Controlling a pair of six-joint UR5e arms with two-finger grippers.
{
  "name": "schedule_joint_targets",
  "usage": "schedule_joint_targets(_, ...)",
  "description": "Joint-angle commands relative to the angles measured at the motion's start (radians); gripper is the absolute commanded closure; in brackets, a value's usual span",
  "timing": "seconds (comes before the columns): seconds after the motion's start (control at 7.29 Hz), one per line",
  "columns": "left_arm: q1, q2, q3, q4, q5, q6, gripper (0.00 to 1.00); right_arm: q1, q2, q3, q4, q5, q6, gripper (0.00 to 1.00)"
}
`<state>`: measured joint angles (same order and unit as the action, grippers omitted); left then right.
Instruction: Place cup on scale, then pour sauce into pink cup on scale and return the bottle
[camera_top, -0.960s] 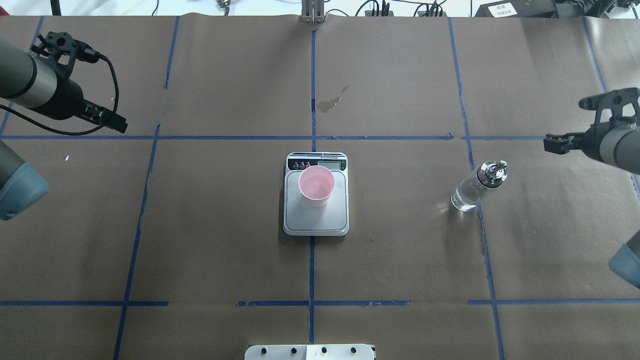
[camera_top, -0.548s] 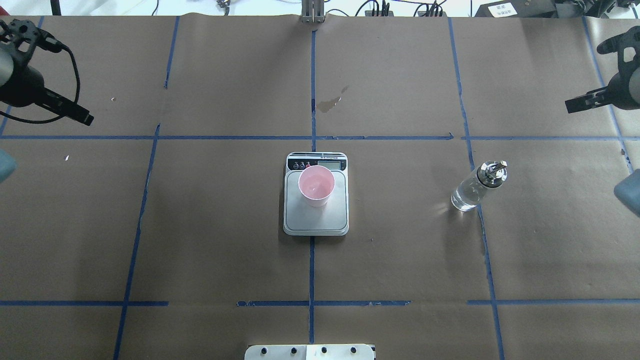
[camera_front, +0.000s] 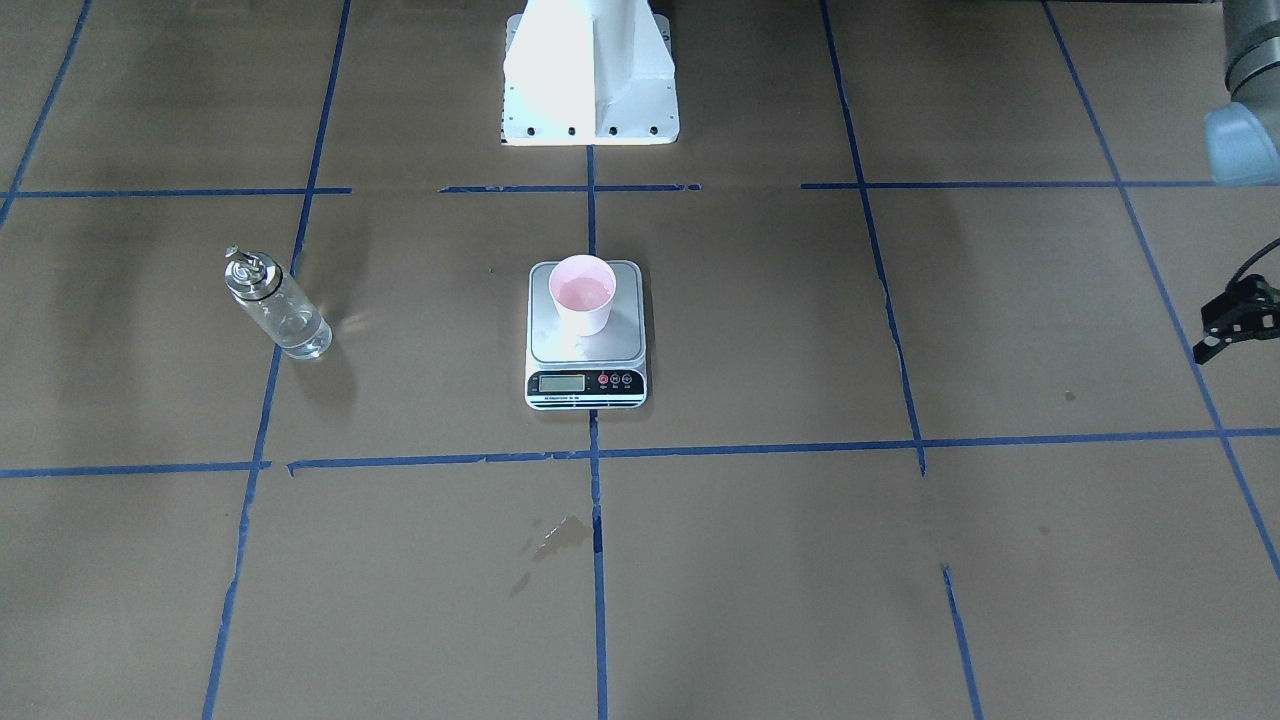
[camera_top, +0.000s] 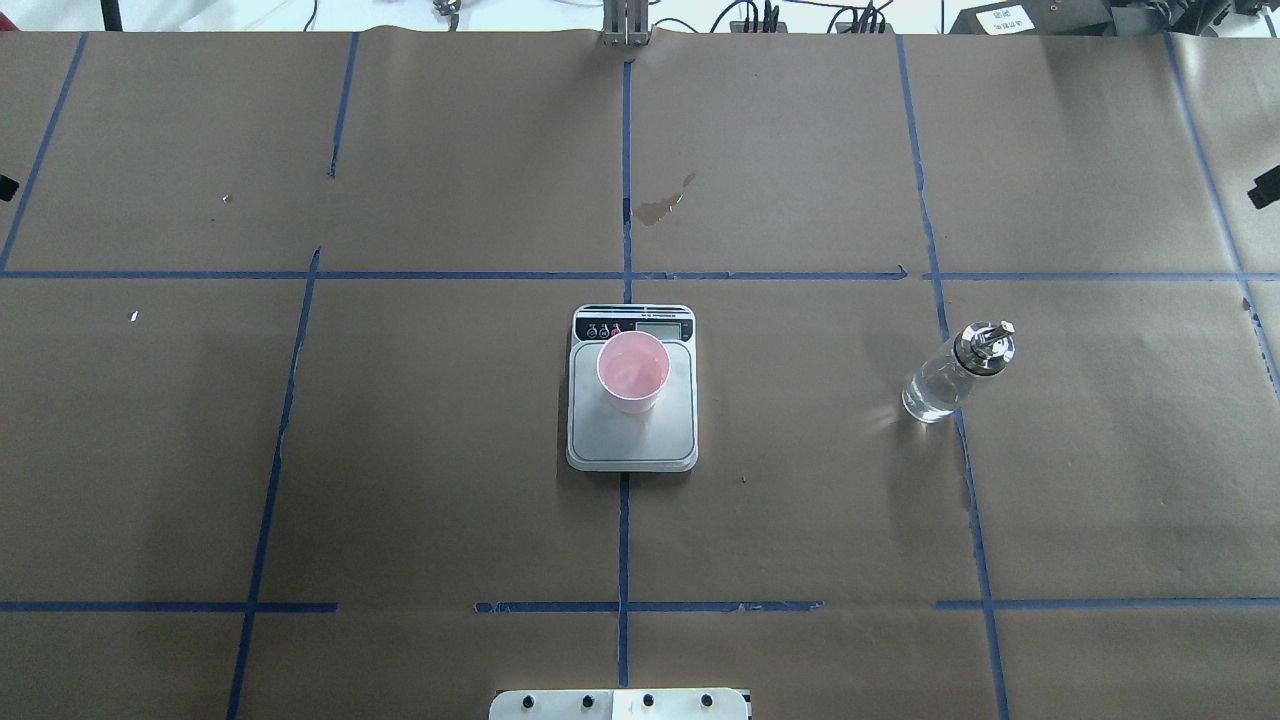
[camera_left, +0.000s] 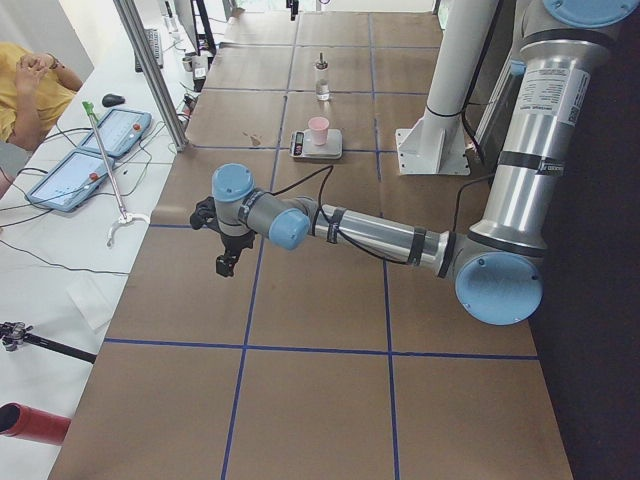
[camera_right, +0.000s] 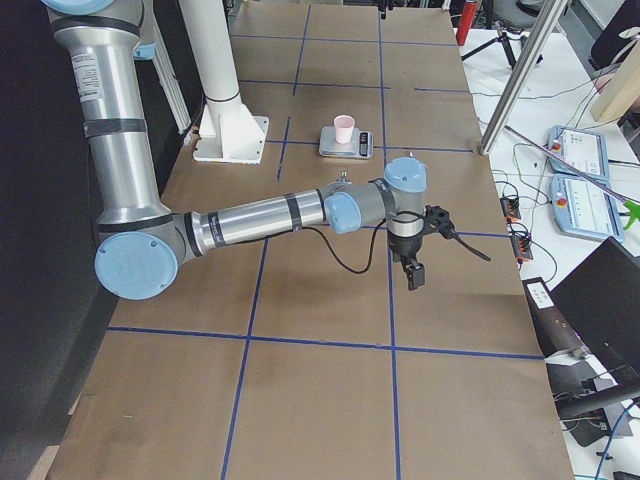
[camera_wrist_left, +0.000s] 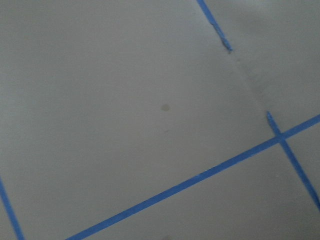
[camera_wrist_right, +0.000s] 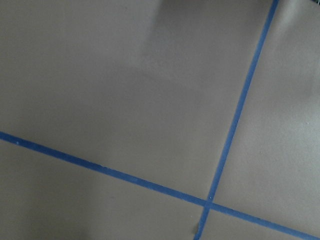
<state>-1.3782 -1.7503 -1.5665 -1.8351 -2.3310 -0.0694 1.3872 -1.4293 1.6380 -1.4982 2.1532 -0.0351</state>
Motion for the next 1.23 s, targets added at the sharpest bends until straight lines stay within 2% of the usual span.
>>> schedule_joint_targets(0.0,-0.118,0.034,0.083,0.004,-0.016,0.019,0.01,0.097,0.001,-0.076,-0.129,0.057,-0.220,0.00)
schedule_joint_targets(0.14,-0.140,0.072,0.071,0.011,-0.016,0.016,0.00,0.122,-0.002,-0.120,-0.141,0.116,-0.229,0.00)
schedule_joint_targets(0.27,-0.137,0.191,-0.007,-0.019,-0.007,0.010,0.00,0.125,-0.008,-0.139,-0.140,0.137,-0.224,0.00)
schedule_joint_targets(0.55,-0.140,0.280,-0.096,-0.029,-0.016,0.010,0.00,0.127,-0.017,-0.138,-0.132,0.122,-0.215,0.00)
schedule_joint_targets(1.1,-0.137,0.276,-0.108,-0.016,-0.017,0.014,0.00,0.127,-0.025,-0.133,-0.131,0.089,-0.132,0.00)
